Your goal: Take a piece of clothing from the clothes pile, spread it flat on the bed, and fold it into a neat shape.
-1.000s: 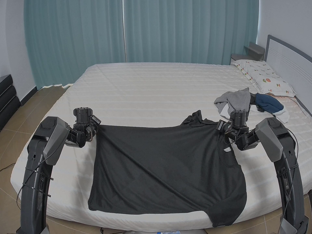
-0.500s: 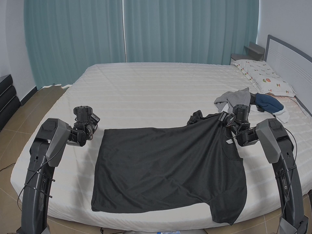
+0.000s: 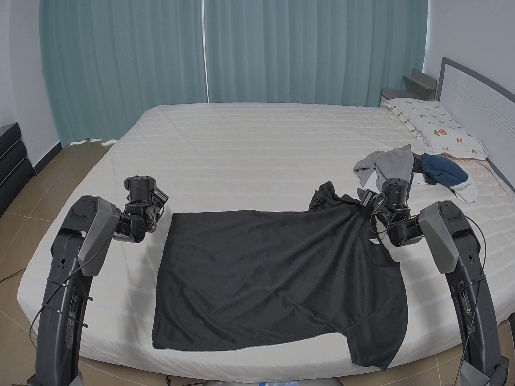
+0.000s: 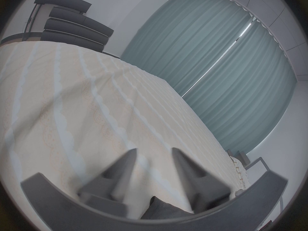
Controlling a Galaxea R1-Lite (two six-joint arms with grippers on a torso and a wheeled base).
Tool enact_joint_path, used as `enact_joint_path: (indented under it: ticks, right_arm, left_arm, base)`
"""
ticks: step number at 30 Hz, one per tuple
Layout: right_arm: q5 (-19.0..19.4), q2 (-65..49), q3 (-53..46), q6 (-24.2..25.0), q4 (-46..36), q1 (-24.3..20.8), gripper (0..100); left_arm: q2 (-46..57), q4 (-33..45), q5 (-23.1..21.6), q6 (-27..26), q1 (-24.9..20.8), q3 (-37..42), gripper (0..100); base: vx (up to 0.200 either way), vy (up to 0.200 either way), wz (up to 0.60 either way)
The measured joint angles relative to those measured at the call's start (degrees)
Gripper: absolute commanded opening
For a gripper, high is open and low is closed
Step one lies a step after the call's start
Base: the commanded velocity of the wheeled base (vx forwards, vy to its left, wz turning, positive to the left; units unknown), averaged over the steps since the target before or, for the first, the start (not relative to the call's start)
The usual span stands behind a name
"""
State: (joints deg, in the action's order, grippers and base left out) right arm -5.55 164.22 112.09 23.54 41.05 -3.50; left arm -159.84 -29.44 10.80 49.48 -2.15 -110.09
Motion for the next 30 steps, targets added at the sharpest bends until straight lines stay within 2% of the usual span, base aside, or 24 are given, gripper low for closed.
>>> enact_joint_path:
  ticks: [6,13,21,30]
  right_arm:
    - [0.2,-2.2,-6.3,0.3,0.7,0.1,100]
    - [1.2,-9.4,-21.8,0.9,4.3,0.1,100]
    - [3.6,-21.3,-43.8,5.8,9.1,0.1,100]
    - [6.4,-35.1,-66.6,15.4,15.0,-0.6,100]
  left_arm:
    - [1.5,-0.2,0.0,0.7,0.1,3.0,100]
    - [7.4,-1.7,-0.9,2.4,0.1,12.6,100]
    - [18.0,-5.5,-4.1,3.2,-1.1,30.3,100]
    - [31.4,-12.0,-7.5,4.1,-4.5,55.3,100]
  base:
    - [0.0,0.0,0.0]
    - [0.0,0.0,0.0]
    - [0.0,0.0,0.0]
    - [0.0,0.0,0.0]
